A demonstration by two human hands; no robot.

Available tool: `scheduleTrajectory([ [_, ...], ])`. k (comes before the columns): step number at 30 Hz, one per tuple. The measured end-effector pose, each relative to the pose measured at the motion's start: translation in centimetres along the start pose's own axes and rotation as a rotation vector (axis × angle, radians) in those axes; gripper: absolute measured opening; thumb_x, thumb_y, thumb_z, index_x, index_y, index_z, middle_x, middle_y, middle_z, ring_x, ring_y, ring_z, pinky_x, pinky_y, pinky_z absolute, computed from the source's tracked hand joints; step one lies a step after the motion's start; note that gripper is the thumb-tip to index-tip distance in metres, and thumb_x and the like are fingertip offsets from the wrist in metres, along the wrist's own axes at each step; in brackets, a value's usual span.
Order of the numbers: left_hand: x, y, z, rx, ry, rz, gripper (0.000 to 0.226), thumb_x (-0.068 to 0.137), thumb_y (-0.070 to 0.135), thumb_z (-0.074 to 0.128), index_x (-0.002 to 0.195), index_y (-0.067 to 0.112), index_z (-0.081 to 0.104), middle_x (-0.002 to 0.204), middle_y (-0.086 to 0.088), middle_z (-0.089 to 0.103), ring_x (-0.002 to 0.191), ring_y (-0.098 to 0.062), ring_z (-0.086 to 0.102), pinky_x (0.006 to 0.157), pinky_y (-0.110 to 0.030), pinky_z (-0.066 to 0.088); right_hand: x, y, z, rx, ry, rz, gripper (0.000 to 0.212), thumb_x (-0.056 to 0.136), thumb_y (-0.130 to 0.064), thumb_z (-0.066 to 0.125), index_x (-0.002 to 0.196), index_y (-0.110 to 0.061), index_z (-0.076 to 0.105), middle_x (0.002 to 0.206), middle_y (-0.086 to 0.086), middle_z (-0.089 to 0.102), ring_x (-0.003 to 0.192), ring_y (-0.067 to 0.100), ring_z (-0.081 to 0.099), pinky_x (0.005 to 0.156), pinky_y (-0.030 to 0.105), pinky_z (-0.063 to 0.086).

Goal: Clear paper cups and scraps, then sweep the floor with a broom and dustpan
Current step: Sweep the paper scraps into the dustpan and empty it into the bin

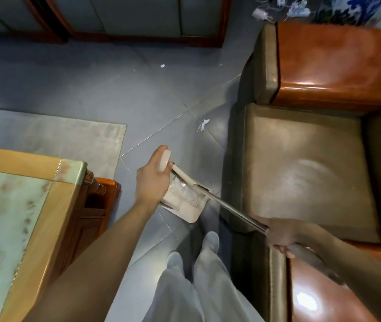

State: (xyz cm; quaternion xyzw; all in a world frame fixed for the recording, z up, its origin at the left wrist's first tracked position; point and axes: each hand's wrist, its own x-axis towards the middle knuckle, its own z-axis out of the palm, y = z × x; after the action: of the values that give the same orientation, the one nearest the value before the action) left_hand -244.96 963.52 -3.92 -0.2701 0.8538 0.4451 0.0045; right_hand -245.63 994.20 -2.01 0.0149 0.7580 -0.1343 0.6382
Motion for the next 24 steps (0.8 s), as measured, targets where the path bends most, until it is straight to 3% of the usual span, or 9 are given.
scheduleTrajectory([
  [2, 0.6, 0.4, -0.1, -0.018, 0.026, 0.005, 0.033, 0.095, 0.033, 0.056, 0.126, 0.044, 0.051, 0.123, -0.001, 0.063, 0.106, -0.022, 0.059, 0.088, -0.021, 0.04, -1.7, 0.4, -1.9, -0.006, -0.023, -0.059, 0.074, 0.081, 0.004, 0.043, 0.144, -0.031, 0.027, 0.071, 0.013, 0.057, 0.044, 0.014, 0.049, 0.043, 0.023, 0.044],
  [3, 0.9, 0.7, 0.0, -0.03, 0.031, 0.0, 0.033, 0.095, 0.033, 0.056, 0.126, 0.044, 0.051, 0.122, -0.001, 0.063, 0.105, -0.023, 0.059, 0.09, -0.025, 0.044, -2.2, 0.4, -2.7, 0.011, -0.028, -0.075, 0.076, 0.081, 0.005, 0.043, 0.145, -0.031, 0.026, 0.068, 0.012, 0.056, 0.044, 0.015, 0.048, 0.043, 0.024, 0.044],
  [5, 1.4, 1.4, 0.2, -0.045, 0.025, -0.009, 0.032, 0.096, 0.033, 0.054, 0.124, 0.046, 0.048, 0.113, -0.006, 0.065, 0.092, -0.028, 0.062, 0.084, -0.038, 0.055, -2.5, 0.6, -4.0, 0.058, -0.011, -0.075, 0.08, 0.082, 0.006, 0.044, 0.147, -0.037, 0.024, 0.062, 0.01, 0.053, 0.042, 0.014, 0.046, 0.044, 0.026, 0.043],
  [7, 1.9, 2.2, 0.3, -0.024, 0.004, 0.02, 0.03, 0.096, 0.033, 0.053, 0.122, 0.048, 0.047, 0.099, -0.01, 0.064, 0.088, -0.036, 0.062, 0.079, -0.047, 0.056, -2.5, 0.5, -4.6, 0.116, 0.021, -0.059, 0.084, 0.083, 0.005, 0.046, 0.148, -0.041, 0.018, 0.059, 0.007, 0.051, 0.04, 0.013, 0.045, 0.043, 0.025, 0.043],
  [10, 2.9, 3.2, 0.1, 0.003, -0.015, 0.082, 0.028, 0.096, 0.036, 0.051, 0.114, 0.056, 0.044, 0.085, -0.006, 0.06, 0.082, -0.038, 0.061, 0.077, -0.048, 0.056, -2.3, 0.1, -5.3, 0.186, 0.044, -0.083, 0.087, 0.081, 0.005, 0.046, 0.149, -0.04, 0.016, 0.052, 0.004, 0.052, 0.036, 0.012, 0.045, 0.041, 0.025, 0.045],
  [15, 4.7, 4.1, 0.0, -0.028, 0.012, 0.139, 0.029, 0.096, 0.035, 0.054, 0.11, 0.059, 0.044, 0.096, 0.003, 0.059, 0.088, -0.027, 0.061, 0.078, -0.048, 0.057, -2.9, -0.7, -6.4, 0.255, 0.067, -0.112, 0.082, 0.085, 0.003, 0.046, 0.151, -0.034, 0.012, 0.05, 0.001, 0.056, 0.037, 0.012, 0.048, 0.042, 0.024, 0.046],
  [20, 6.1, 3.5, -0.9, -0.053, -0.014, 0.181, 0.033, 0.095, 0.03, 0.056, 0.112, 0.057, 0.045, 0.108, -0.005, 0.064, 0.093, -0.035, 0.063, 0.08, -0.049, 0.056, -3.8, -2.3, -4.2, 0.343, 0.139, -0.103, 0.075, 0.085, 0.001, 0.05, 0.147, -0.032, 0.023, 0.062, 0.004, 0.061, 0.045, 0.012, 0.051, 0.046, 0.024, 0.048],
  [24, 7.6, 2.3, -2.8, -0.019, -0.086, 0.263, 0.031, 0.096, 0.033, 0.054, 0.115, 0.055, 0.045, 0.102, -0.009, 0.064, 0.083, -0.032, 0.063, 0.068, -0.038, 0.059, -3.8, -4.1, -1.2, 0.538, 0.173, -0.044, 0.073, 0.084, 0.002, 0.054, 0.142, -0.035, 0.03, 0.06, 0.004, 0.059, 0.046, 0.012, 0.051, 0.044, 0.024, 0.046],
])
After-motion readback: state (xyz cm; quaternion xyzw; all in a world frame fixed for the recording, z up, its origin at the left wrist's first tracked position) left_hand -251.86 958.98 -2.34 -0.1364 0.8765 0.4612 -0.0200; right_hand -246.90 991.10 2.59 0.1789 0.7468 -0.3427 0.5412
